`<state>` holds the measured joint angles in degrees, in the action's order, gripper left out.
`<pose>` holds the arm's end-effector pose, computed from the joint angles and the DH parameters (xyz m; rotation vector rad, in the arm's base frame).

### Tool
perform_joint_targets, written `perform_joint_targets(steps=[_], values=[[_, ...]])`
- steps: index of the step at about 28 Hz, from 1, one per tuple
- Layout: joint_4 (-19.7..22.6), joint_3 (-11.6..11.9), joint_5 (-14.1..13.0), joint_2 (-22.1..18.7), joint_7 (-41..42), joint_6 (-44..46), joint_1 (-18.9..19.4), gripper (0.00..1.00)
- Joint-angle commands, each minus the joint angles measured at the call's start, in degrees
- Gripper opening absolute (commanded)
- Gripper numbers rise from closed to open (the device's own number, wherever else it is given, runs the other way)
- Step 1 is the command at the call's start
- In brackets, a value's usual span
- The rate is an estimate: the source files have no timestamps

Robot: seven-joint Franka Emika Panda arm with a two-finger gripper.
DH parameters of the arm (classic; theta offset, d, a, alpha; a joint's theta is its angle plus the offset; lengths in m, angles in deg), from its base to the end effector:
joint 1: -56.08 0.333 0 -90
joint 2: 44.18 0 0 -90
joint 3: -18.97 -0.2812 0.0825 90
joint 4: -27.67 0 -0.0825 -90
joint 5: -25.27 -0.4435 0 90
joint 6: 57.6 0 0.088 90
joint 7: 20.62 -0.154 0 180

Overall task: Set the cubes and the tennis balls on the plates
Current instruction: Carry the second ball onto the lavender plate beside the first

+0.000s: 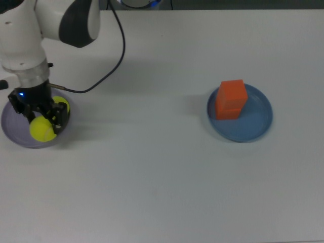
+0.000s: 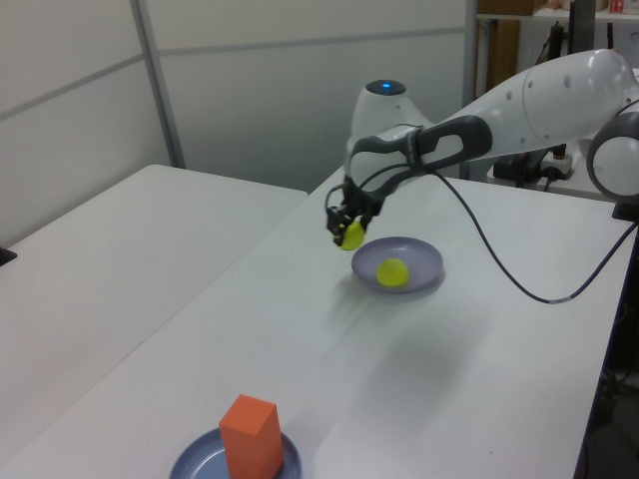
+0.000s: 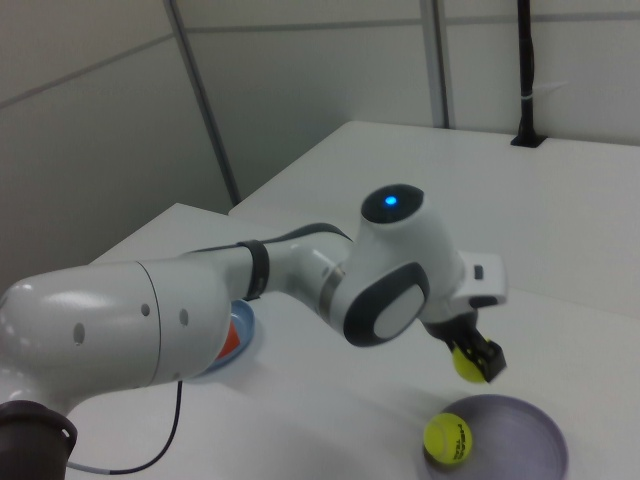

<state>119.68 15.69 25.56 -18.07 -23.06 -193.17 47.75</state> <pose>0.7548 -0.0703 0.2929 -3.0848 0.2122 -0.4763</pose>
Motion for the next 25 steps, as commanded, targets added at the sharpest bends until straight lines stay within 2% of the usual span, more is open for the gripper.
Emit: perform_joint_targets(steps=[1, 4, 9, 11, 12, 13, 14, 15, 19, 20, 25], values=[[3.9, 3.4, -0.4, -1.4, 2.0, 0.4, 0.7, 0.01], [5.2, 5.6, -0.4, -1.4, 2.8, 0.4, 0.7, 0.01], [6.7, 6.2, -0.1, -1.3, 2.9, 0.3, 0.7, 0.03], [7.1, 6.2, 0.0, -1.4, 2.6, 0.5, 0.7, 0.13], [7.0, 6.2, 0.0, -1.4, 2.5, 0.7, 0.7, 0.25], [7.0, 6.2, 0.0, -1.5, 2.4, 1.3, 0.7, 0.53], [7.0, 6.2, 0.0, -1.7, 2.0, 2.1, 0.7, 0.91], [6.7, 6.2, 0.0, -2.4, 0.5, 4.3, 0.7, 1.0], [6.3, 6.2, -0.1, -5.5, -1.5, 8.1, 0.7, 1.0], [6.3, 5.7, -0.2, -7.6, -1.4, 10.1, 0.7, 1.0], [4.3, 3.6, -0.7, -12.5, -2.1, 18.7, 1.3, 1.0]])
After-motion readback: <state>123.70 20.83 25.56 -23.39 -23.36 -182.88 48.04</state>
